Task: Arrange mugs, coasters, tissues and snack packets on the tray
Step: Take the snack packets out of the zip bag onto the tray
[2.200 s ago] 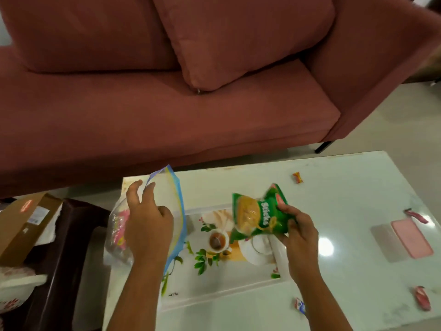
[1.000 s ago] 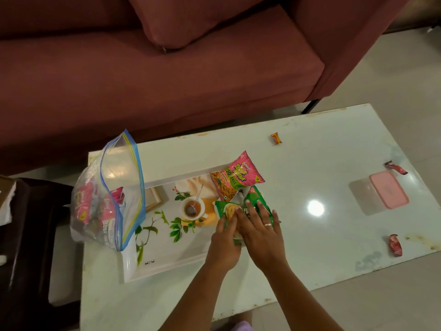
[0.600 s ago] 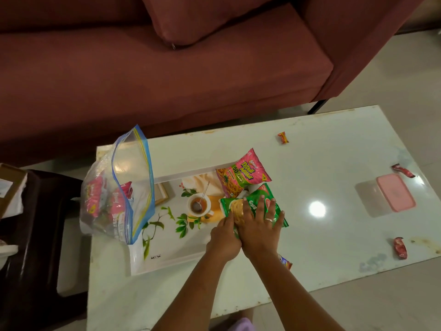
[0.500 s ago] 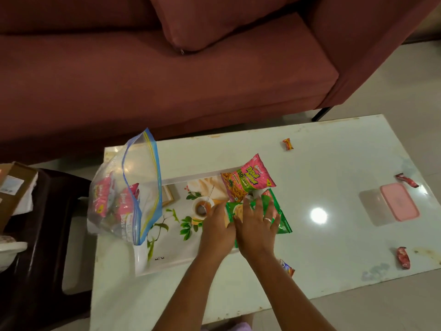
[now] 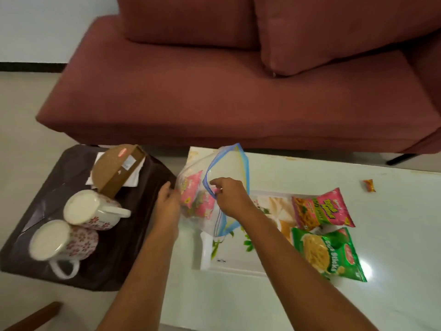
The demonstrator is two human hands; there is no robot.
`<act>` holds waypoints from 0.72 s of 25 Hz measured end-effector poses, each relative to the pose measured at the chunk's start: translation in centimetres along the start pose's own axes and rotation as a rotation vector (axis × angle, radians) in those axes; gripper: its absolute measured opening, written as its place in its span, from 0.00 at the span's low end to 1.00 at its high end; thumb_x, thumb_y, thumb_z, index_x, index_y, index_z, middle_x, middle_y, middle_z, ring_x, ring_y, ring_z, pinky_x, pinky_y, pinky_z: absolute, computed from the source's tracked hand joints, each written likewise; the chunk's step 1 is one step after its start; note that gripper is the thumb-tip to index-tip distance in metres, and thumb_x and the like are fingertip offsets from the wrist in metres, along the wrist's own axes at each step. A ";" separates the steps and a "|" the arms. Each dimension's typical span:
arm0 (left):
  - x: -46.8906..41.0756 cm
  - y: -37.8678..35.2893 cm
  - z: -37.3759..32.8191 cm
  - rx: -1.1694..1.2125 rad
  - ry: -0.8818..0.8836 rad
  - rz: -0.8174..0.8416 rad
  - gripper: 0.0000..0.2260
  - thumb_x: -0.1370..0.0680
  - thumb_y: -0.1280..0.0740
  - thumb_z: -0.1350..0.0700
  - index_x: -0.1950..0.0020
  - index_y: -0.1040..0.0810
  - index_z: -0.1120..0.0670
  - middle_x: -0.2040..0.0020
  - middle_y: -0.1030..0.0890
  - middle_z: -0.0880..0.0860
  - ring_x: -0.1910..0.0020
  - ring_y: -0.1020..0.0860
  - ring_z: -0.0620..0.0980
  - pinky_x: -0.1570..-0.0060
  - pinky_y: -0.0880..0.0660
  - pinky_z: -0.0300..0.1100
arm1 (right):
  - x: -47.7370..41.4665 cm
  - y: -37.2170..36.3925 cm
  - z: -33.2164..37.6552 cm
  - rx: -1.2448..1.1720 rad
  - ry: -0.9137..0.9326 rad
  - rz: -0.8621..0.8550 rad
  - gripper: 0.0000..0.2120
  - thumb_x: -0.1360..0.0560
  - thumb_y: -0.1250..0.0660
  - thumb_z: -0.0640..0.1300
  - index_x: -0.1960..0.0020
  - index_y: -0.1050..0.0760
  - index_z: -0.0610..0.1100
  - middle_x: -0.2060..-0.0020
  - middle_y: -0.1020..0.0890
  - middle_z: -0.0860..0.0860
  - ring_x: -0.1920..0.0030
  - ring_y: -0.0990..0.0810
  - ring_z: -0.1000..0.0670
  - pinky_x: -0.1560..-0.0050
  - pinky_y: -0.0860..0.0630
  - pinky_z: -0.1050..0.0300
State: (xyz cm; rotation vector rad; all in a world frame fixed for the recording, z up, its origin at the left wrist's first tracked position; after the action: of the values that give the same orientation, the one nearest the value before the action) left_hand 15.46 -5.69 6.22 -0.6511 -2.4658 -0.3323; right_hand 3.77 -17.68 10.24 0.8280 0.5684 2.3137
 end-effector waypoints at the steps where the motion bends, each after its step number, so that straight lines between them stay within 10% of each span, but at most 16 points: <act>1: -1.0 0.1 1.5 -0.011 0.049 0.039 0.19 0.20 0.39 0.54 0.29 0.34 0.49 0.32 0.26 0.56 0.49 0.22 0.49 0.60 0.25 0.39 | -1.1 -0.7 -0.1 0.001 -0.013 0.007 0.19 0.25 0.41 0.30 0.36 0.25 0.40 0.37 0.23 0.44 0.37 0.25 0.45 0.35 0.30 0.56; 4: -2.0 -0.6 3.9 -0.071 0.085 0.156 0.20 0.20 0.39 0.47 0.29 0.34 0.44 0.34 0.25 0.51 0.53 0.23 0.41 0.64 0.28 0.37 | -3.6 -1.0 -1.5 -0.017 -0.082 -0.096 0.16 0.28 0.39 0.28 0.44 0.22 0.38 0.42 0.20 0.42 0.40 0.23 0.45 0.42 0.29 0.59; 9: -2.5 -1.2 4.4 -0.108 0.122 0.179 0.21 0.19 0.44 0.44 0.26 0.40 0.42 0.29 0.30 0.52 0.40 0.27 0.51 0.45 0.31 0.45 | -5.1 -4.0 -5.1 -0.076 -0.355 0.058 0.17 0.22 0.42 0.38 0.33 0.31 0.41 0.36 0.26 0.38 0.38 0.26 0.38 0.42 0.28 0.53; 15: -2.1 -2.5 4.7 -0.134 0.129 0.189 0.23 0.20 0.45 0.42 0.25 0.42 0.42 0.29 0.30 0.53 0.35 0.28 0.55 0.37 0.31 0.51 | -5.3 -8.6 -4.1 -1.017 -0.522 0.245 0.19 0.18 0.53 0.37 0.30 0.38 0.30 0.36 0.28 0.34 0.39 0.28 0.42 0.31 0.37 0.55; 18: -2.5 -2.7 5.1 -0.153 0.115 0.172 0.24 0.20 0.46 0.41 0.25 0.44 0.42 0.29 0.31 0.53 0.33 0.29 0.56 0.36 0.30 0.54 | -5.8 -7.8 -3.5 -0.772 -0.386 0.288 0.14 0.20 0.48 0.32 0.38 0.31 0.29 0.46 0.25 0.41 0.49 0.23 0.44 0.49 0.24 0.63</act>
State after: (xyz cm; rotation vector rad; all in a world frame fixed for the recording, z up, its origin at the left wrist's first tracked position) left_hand 13.55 -7.11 0.41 -0.8764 -2.2728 -0.4807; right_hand 8.09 -16.59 0.89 0.9516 -0.6166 2.2440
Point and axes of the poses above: each hand's wrist, its own x-axis away from the middle knuckle, its own y-axis out of the back of the hand, z = x × y, the point moved 8 cm from there along -x, towards the middle knuckle
